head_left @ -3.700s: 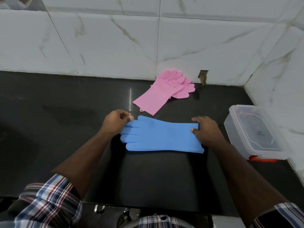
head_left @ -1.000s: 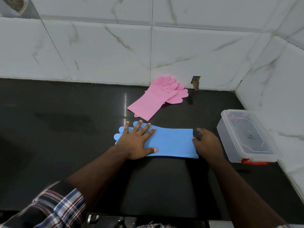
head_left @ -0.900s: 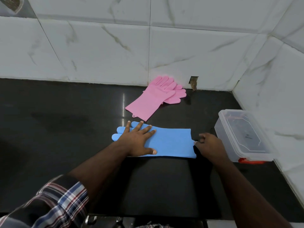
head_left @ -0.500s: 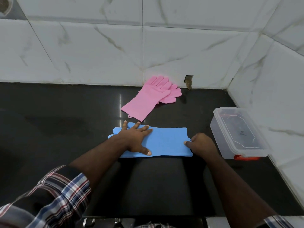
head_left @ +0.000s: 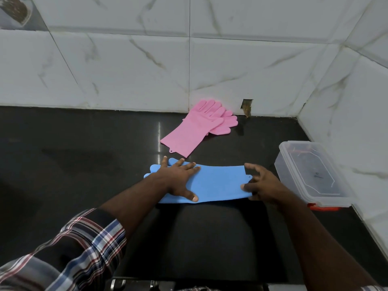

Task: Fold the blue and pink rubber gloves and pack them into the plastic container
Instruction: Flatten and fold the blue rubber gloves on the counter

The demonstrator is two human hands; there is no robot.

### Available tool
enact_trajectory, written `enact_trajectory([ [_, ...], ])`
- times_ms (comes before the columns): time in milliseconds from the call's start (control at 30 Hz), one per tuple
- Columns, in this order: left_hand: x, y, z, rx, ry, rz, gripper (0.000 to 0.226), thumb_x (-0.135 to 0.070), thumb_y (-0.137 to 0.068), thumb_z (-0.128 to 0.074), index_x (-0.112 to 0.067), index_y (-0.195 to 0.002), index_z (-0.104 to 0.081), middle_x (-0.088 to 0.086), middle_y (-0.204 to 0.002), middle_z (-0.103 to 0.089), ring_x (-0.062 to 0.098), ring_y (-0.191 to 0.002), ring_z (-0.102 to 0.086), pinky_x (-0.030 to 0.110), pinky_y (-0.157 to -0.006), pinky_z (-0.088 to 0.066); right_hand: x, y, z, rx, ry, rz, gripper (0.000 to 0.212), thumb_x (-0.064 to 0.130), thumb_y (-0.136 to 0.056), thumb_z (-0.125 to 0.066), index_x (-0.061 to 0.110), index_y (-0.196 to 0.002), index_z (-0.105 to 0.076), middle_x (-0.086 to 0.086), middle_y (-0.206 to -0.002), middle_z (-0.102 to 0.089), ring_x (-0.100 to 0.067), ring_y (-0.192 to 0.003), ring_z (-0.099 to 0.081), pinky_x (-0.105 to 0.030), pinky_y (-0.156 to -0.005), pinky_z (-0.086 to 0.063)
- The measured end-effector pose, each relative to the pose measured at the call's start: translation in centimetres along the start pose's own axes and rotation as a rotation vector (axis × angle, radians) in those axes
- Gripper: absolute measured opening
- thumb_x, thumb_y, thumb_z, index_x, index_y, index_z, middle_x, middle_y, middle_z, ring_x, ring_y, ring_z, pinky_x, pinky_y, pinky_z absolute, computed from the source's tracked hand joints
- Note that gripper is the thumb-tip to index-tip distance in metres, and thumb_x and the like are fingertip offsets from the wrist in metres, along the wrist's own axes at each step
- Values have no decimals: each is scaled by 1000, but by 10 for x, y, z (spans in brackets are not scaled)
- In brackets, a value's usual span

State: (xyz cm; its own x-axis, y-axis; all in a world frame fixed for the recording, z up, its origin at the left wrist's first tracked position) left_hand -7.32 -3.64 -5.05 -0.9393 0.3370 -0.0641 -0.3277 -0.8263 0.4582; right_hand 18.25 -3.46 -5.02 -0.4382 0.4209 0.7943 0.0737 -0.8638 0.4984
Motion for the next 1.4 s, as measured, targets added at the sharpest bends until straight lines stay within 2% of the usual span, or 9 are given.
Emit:
enact_trajectory([
  [233, 0, -4, 0, 24, 6, 2, 111, -79, -75, -59, -37, -158, 2, -8, -169, 1, 25, -155, 5, 72, -112, 11, 31, 13, -9, 236, -31, 27, 93, -10, -74, -77, 17, -151, -33, -4, -136, -44, -27, -99, -65, -32, -70, -60],
  [433, -1, -3, 1, 43, 17, 19, 115, -75, -73, -65, -36, -158, 3, -9, -168, 1, 24, -155, 5, 72, -113, 9, 70, 26, -8, 216, 226, 131, 102, -2, -73, -81, 20, -155, -25, -3, -138, -39, -22, -79, -67, -23, -63, -56],
  [600, -3, -2, 4, 57, 20, 17, 118, -71, -73, -69, -35, -159, 3, -8, -168, 0, 27, -155, 5, 73, -112, 8, 102, 37, -19, 187, 313, 224, 105, 2, -69, -84, 20, -155, -25, -7, -146, -39, -18, -67, -70, -26, -66, -58],
  [733, -4, -2, 5, 68, 19, 24, 119, -70, -72, -71, -35, -159, 3, -5, -168, 0, 29, -154, 5, 73, -113, 6, 133, 45, -40, 172, 300, 285, 104, -1, -69, -83, 16, -154, -26, -9, -129, -51, -15, -63, -70, -21, -58, -54],
  [933, -1, 1, 5, 38, 43, 17, 116, -70, -72, -71, -30, -159, -4, -3, -168, -2, 29, -154, 8, 72, -114, 7, 172, 50, -92, 216, 331, 356, 105, -1, -70, -82, 12, -155, -22, -9, -156, -34, -19, -74, -74, -28, -64, -61],
  [1100, -2, 6, 10, -33, 135, -28, 101, -62, -78, -71, -29, -157, -19, -2, -167, -14, 31, -154, 4, 68, -117, 4, 178, 48, -107, 209, 420, 333, 105, 0, -70, -81, 15, -155, -21, -10, -155, -34, -25, -79, -74, -36, -72, -63],
  [1200, 5, 14, 34, -231, 333, -80, 59, -37, -87, -69, -25, -142, -51, -1, -148, -49, 28, -140, -37, 53, -114, -29, 178, 48, -105, 190, 460, 334, 106, -1, -70, -80, 11, -155, -18, -13, -149, -42, -25, -78, -74, -37, -70, -63],
  [1300, 32, 38, 72, -520, 880, 78, 17, -25, -93, -64, -19, -103, -75, -3, -104, -75, 13, -96, -67, 29, -82, -52, 175, 48, -103, 183, 506, 304, 107, 0, -70, -80, 11, -156, -18, -12, -142, -49, -23, -79, -74, -38, -72, -63],
  [1400, 26, 48, 84, -400, 1316, 93, 28, -31, -90, -70, -4, -97, -72, 10, -89, -76, 12, -70, -67, 27, -67, -56, 175, 49, -104, 188, 524, 292, 101, 1, -69, -81, 10, -152, -25, -11, -130, -58, -22, -80, -74, -42, -74, -62],
])
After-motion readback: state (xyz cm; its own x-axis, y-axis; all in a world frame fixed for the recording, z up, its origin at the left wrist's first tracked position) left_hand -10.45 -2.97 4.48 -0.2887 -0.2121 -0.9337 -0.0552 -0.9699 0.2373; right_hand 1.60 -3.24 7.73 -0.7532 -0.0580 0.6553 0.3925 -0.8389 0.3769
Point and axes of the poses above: each hand's wrist, its own y-axis away from the middle knuckle, its own z-axis out of the back of the hand, x = y × z, the point moved 9 cm from there along -y, towards the middle knuckle
